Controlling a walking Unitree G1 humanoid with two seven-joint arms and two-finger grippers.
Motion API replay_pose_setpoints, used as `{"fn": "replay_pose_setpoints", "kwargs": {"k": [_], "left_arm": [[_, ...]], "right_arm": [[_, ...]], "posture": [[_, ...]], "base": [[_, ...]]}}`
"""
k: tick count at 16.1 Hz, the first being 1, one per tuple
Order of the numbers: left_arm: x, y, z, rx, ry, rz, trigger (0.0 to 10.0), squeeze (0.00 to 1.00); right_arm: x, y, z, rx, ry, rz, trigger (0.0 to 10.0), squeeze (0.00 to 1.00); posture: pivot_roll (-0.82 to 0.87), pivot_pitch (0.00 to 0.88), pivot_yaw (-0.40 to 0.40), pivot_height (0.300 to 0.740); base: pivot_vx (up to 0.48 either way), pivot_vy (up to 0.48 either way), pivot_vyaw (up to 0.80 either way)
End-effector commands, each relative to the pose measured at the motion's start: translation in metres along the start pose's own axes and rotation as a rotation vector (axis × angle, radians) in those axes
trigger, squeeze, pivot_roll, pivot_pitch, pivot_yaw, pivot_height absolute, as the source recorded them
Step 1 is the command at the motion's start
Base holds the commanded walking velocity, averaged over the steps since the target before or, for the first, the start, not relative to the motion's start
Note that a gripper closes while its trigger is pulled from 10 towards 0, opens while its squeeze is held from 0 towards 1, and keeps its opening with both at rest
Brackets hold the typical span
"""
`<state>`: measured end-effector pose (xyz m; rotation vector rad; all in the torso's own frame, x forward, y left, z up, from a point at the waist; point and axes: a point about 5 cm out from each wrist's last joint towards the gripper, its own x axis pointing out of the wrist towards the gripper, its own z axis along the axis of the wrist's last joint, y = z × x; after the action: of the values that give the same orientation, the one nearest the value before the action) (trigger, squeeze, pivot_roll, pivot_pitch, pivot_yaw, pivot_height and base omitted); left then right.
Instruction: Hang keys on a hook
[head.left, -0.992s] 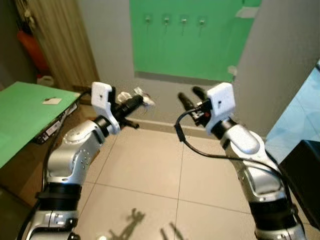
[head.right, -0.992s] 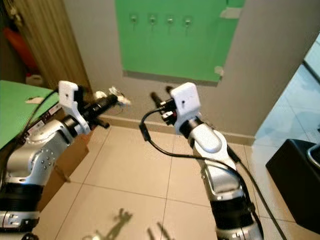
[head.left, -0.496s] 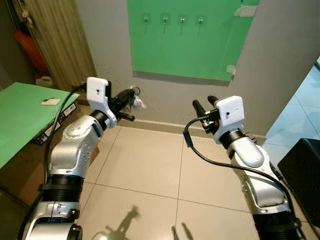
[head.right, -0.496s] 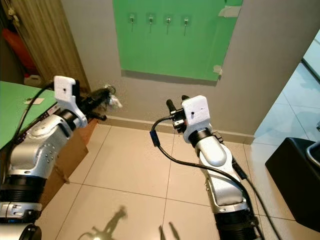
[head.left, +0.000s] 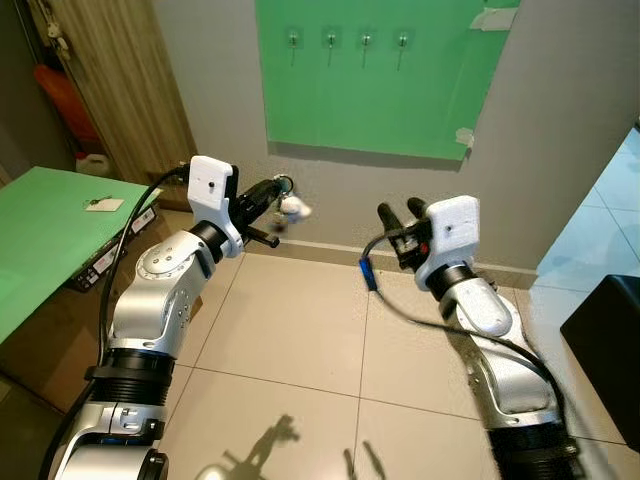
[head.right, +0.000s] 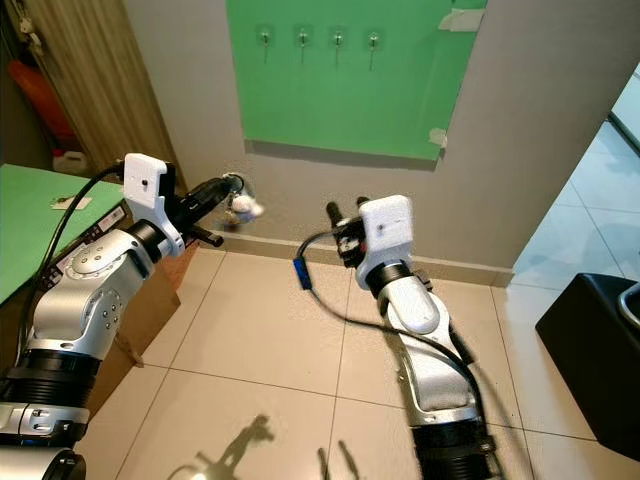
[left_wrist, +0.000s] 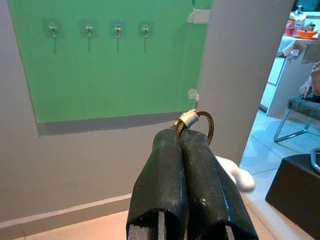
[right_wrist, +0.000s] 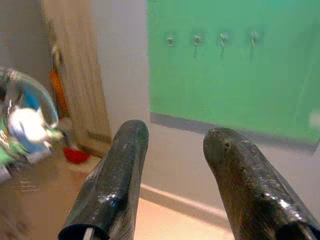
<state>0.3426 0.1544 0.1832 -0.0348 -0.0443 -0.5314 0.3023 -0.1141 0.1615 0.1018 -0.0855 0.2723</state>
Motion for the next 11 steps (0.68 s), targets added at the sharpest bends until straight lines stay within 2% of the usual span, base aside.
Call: {"fn": "replay_pose_setpoints", "kwargs": {"k": [1, 2, 4, 11], "left_arm": [[0.0025, -0.0025, 0.0096, 0.038, -0.032, -0.022, 0.0, 0.00], [0.0029, -0.0034, 0.0113, 0.063, -0.042, -0.023, 0.0, 0.00], [0.0040, -0.0048, 0.0124, 0.066, -0.054, -0.021, 0.0, 0.00], [0.0091, -0.0069, 0.0122, 0.110, -0.043, -0.005, 0.0, 0.00]], "right_arm": [[0.0022, -0.0056, -0.0001, 0.071, 0.015, -0.042, 10.0, 0.00], [0.0021, -0.0092, -0.0033, 0.115, 0.026, -0.084, 10.0, 0.00], [0.0025, -0.0086, -0.0041, 0.061, 0.024, -0.085, 10.0, 0.00], [0.0049, -0.0003, -0.0030, 0.036, 0.016, -0.052, 10.0, 0.00]], "posture": [[-0.13, 0.000, 0.079, 0.740], [-0.13, 0.000, 0.079, 0.740], [-0.13, 0.000, 0.080, 0.740], [-0.13, 0.000, 0.081, 0.740]], "base": [[0.000, 0.000, 0.00], [0.000, 0.000, 0.00], [0.000, 0.000, 0.00], [0.425, 0.000, 0.00]]}}
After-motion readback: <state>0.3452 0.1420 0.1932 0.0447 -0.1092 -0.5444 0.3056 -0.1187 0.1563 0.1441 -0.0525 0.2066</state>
